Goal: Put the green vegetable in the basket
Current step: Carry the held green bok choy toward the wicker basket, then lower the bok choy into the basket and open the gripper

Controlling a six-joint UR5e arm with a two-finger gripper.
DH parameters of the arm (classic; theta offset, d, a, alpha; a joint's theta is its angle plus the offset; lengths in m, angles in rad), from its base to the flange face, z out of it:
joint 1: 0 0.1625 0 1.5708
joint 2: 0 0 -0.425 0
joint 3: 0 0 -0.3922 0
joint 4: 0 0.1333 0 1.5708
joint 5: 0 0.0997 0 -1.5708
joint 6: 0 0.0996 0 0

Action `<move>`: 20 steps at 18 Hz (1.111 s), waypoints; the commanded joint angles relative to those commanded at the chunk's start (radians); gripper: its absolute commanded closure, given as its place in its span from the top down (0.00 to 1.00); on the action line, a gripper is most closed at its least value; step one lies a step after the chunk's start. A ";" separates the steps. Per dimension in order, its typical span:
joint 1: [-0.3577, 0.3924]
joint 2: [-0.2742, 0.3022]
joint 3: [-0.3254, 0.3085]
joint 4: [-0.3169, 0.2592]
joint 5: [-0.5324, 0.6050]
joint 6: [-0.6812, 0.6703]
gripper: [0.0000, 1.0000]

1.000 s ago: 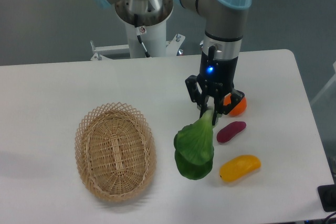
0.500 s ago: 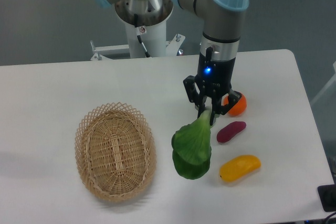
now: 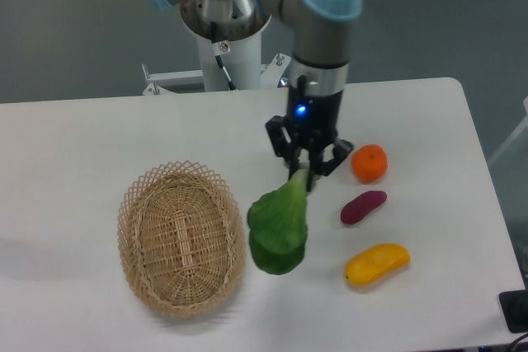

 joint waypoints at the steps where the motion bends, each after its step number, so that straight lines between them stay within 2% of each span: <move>1: -0.038 -0.017 0.000 0.018 0.026 -0.044 0.26; 3: -0.103 -0.051 0.000 0.055 0.078 -0.121 0.26; 7: -0.201 -0.130 0.000 0.086 0.150 -0.269 0.25; 11: -0.276 -0.219 -0.002 0.133 0.217 -0.320 0.25; 15: -0.296 -0.242 -0.026 0.134 0.233 -0.303 0.25; 20: -0.309 -0.230 -0.074 0.141 0.253 -0.211 0.25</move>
